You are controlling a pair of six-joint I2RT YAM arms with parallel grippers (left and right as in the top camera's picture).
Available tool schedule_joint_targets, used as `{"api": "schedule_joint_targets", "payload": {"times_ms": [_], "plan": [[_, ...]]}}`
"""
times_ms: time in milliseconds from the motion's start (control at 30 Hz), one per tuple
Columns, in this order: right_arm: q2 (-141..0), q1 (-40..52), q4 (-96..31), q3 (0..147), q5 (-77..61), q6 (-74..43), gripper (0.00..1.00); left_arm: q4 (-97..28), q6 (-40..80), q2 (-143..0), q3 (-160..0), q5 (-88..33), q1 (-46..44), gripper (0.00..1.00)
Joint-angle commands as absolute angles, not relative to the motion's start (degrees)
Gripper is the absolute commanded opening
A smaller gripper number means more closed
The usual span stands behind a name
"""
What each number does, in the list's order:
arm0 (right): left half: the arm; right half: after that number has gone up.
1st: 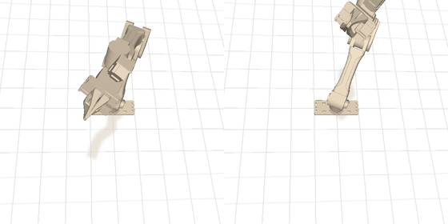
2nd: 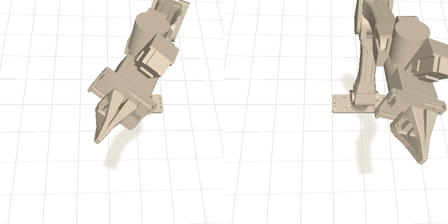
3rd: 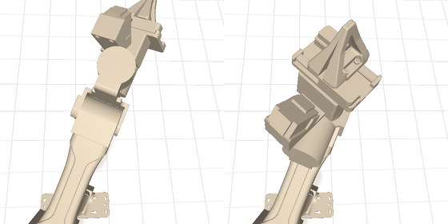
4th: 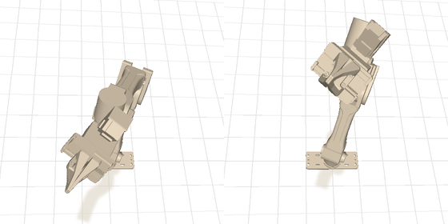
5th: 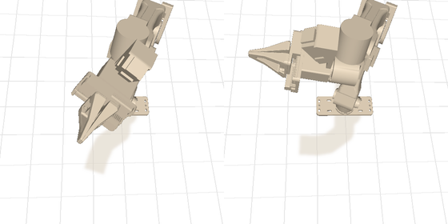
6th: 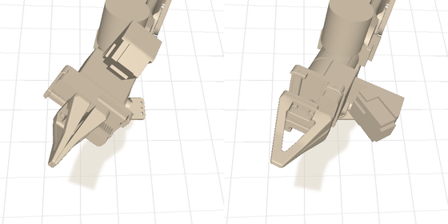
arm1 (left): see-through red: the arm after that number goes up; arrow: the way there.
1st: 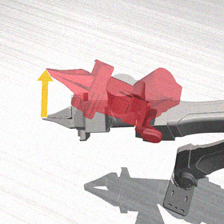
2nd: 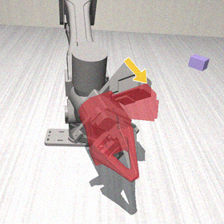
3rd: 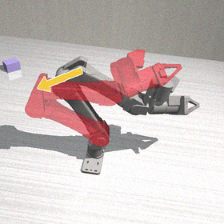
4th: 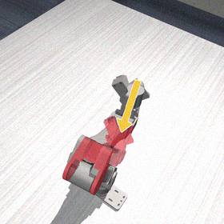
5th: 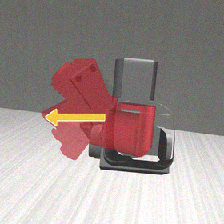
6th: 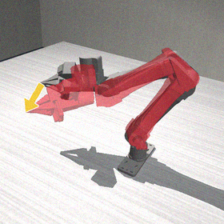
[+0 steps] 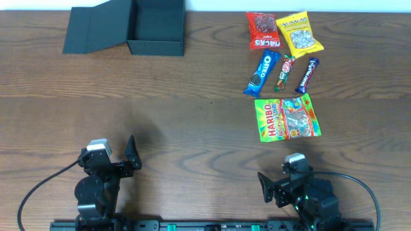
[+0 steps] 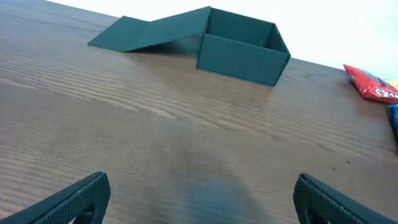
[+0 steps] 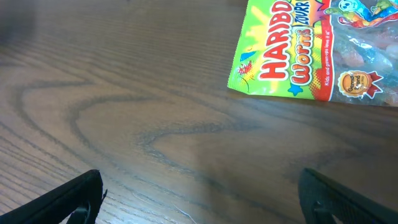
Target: Pack container
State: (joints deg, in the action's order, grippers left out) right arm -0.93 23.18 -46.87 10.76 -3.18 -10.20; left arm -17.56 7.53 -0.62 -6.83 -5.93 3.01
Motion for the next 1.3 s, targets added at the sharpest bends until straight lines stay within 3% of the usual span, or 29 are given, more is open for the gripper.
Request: {"api": "schedule_joint_targets", "payload": {"times_ms": [0, 233, 467, 733, 967, 1267], "plan": [[-0.32, 23.77, -46.94, 10.39, -3.4, -9.61, 0.99, -17.74, 7.75, -0.21, -5.41, -5.41, 3.25, 0.95], [-0.32, 23.77, -46.94, 10.39, -3.4, -9.61, 0.99, -15.88, 7.99, -0.21, -5.39, -5.67, 3.25, 0.95], [-0.32, 23.77, -46.94, 10.39, -3.4, -9.61, 0.99, -15.31, 17.45, -0.21, -5.39, -22.11, 3.25, 0.95], [-0.32, 23.77, -46.94, 10.39, -3.4, -9.61, 0.99, 8.25, 21.41, -4.14, -5.39, -16.69, 3.25, 0.95], [-0.32, 23.77, -46.94, 10.39, -3.4, -9.61, 0.99, 14.9, 14.0, -31.27, -13.96, -16.53, 3.25, 0.95], [-0.32, 23.77, -46.94, 10.39, -3.4, -9.61, 0.99, 7.97, -0.78, -73.95, -48.1, -18.04, 2.07, 0.95]]}}
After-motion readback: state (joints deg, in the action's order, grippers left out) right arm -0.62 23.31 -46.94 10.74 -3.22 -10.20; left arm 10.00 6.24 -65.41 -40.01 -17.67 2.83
